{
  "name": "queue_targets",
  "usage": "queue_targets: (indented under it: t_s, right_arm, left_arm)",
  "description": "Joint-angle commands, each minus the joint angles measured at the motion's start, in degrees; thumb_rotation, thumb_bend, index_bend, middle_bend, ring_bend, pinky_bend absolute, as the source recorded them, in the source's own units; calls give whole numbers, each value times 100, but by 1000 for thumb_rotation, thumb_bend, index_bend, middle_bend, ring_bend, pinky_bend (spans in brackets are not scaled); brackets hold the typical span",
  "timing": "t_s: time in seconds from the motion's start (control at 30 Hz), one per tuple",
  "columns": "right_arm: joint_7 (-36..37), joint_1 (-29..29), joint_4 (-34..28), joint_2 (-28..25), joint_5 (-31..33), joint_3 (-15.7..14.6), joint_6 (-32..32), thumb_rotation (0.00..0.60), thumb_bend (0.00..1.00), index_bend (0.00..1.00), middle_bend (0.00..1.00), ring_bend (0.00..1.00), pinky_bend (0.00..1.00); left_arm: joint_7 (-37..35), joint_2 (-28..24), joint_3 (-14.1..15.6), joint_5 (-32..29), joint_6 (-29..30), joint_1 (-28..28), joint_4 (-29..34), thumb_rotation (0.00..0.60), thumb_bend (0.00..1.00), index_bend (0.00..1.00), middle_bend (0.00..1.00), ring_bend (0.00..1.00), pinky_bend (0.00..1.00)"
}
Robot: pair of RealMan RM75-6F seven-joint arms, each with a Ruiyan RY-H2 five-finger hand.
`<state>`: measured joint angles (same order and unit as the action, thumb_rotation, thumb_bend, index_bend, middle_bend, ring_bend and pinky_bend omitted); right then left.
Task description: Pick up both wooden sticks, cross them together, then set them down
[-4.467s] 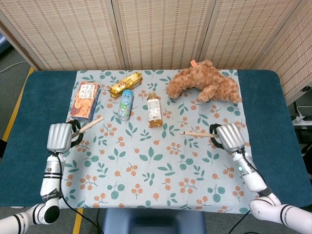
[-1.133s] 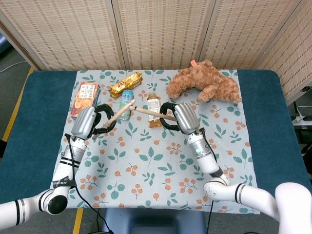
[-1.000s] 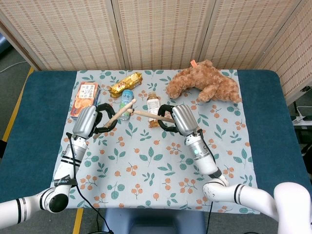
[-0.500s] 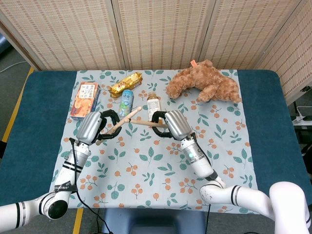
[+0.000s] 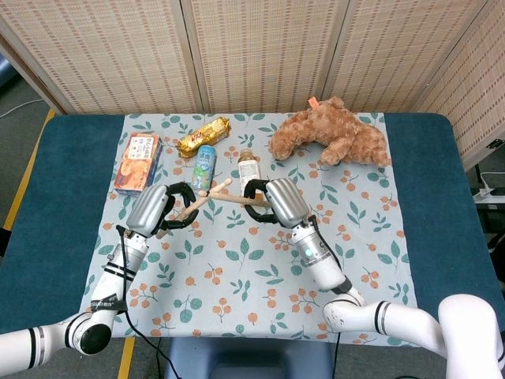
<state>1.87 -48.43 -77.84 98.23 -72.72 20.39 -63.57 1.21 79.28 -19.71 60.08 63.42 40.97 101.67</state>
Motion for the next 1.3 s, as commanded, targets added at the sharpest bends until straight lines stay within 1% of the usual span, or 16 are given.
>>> queue_targets:
  t_s: [0.03,0.17,0.33,0.47,0.67,0.8,0.87,0.93,1.0,1.07,1.13,1.23,1.3]
  right_arm:
    - [-156,-6,-104,-17,12,-10,-20,600,445,832,646,931,1000]
    - [-334,-25,-118,5,9,-22,-54,600,444,832,647,931,1000]
    - [-460,-52,10,67,43,-11,-72,600,445,832,647,931,1000]
    - [-461,-67,97,126,35,21,-131,600,444,833,647,931,1000]
    - [-369,-31,33,110,-5,8,-173,600,444,833,647,931,1000]
    - [-373,417,-830,-605,-228,-351,-320,600,445,833,647,931,1000]
    - [-413,677,-1198,-993,-281,-551,-400,600,445,833,650,931,1000]
    - [-467,893,-1370,-1283,-289,-743,-439,600,445,833,655,931,1000]
    - [-530,1115,-1406,-1552,-263,-974,-435,600,444,833,655,931,1000]
    - [-741,1295,-1262,-1702,-115,-1143,-419,600,445,833,656,932,1000]
    - [-937,1429,-1003,-1721,30,-1229,-455,600,445,832,658,935,1000]
    - [-1134,1608,-327,-1532,397,-1232,-490,600,445,832,661,941,1000]
    - [-1126,1668,207,-1354,654,-1208,-348,600,445,833,661,941,1000]
  left_arm:
    - [10,25,21,-2,-11,9,-28,600,381,704,881,935,1000]
    - [4,48,38,17,4,1,-33,600,381,704,880,935,1000]
    - [-68,-3,69,149,12,-33,14,600,381,704,880,935,1000]
    - [-290,-97,105,329,-49,-81,83,600,381,704,881,935,1000]
    - [-318,-133,146,412,-66,-98,32,600,381,704,881,935,1000]
    - [62,-115,434,264,-35,-224,-383,600,381,704,881,935,1000]
    - [417,-52,608,182,-1,-264,-707,600,381,704,881,935,1000]
    - [802,42,758,144,87,-297,-1028,600,381,704,880,935,1000]
    - [1209,169,912,96,205,-352,-1335,600,381,704,880,935,1000]
    - [1489,237,1041,28,205,-400,-1535,600,381,704,880,935,1000]
    - [1618,292,1132,2,213,-457,-1670,600,380,704,881,935,1000]
    - [1847,369,1279,-30,243,-560,-1845,600,381,704,881,935,1000]
    - [2052,427,1368,-34,330,-639,-1927,600,381,704,880,935,1000]
